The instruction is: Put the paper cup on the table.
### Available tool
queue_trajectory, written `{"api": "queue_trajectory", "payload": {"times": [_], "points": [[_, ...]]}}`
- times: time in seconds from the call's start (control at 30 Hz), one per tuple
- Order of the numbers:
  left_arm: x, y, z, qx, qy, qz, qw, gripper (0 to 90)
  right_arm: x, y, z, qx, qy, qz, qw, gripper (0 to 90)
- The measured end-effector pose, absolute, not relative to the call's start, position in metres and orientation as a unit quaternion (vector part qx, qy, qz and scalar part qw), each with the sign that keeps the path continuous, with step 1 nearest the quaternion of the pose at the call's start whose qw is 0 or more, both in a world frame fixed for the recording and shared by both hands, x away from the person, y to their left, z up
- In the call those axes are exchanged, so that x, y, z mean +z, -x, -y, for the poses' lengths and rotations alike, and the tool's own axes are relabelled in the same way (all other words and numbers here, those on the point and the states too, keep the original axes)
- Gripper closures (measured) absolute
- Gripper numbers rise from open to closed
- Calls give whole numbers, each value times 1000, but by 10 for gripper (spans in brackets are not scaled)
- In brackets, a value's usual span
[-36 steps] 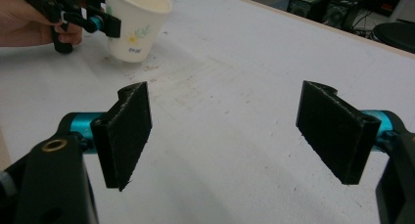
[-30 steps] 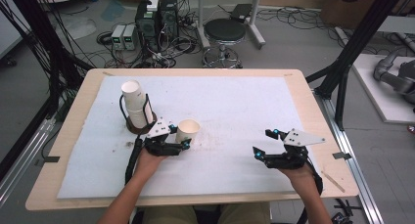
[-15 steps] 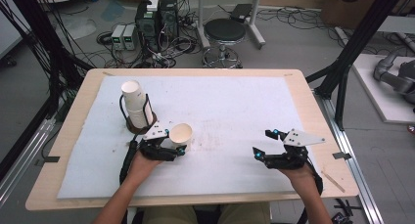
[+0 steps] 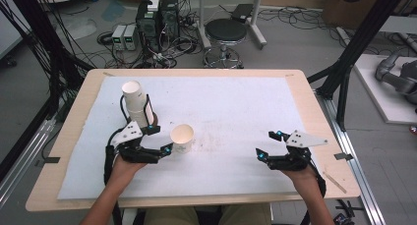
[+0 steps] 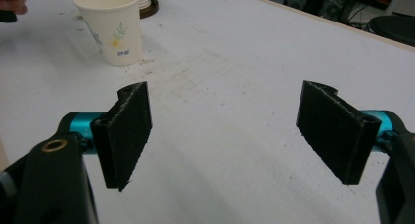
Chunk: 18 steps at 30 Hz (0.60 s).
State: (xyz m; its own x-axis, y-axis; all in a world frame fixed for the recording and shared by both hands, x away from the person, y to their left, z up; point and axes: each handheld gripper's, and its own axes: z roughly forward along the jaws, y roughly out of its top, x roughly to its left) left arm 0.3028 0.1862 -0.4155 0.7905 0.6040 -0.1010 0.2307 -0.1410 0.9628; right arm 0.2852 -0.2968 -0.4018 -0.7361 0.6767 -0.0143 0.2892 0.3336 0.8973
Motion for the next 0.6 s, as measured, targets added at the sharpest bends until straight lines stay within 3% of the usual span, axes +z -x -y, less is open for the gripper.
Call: {"api": "queue_trajectory", "payload": {"times": [0.3, 0.6], "points": [[-409, -291, -219, 202, -698, -292, 622, 171, -404, -283, 302, 483, -323, -786, 211, 205], [-410, -284, -231, 216, -687, -304, 624, 171, -403, -280, 307, 486, -332, -777, 223, 202]]}}
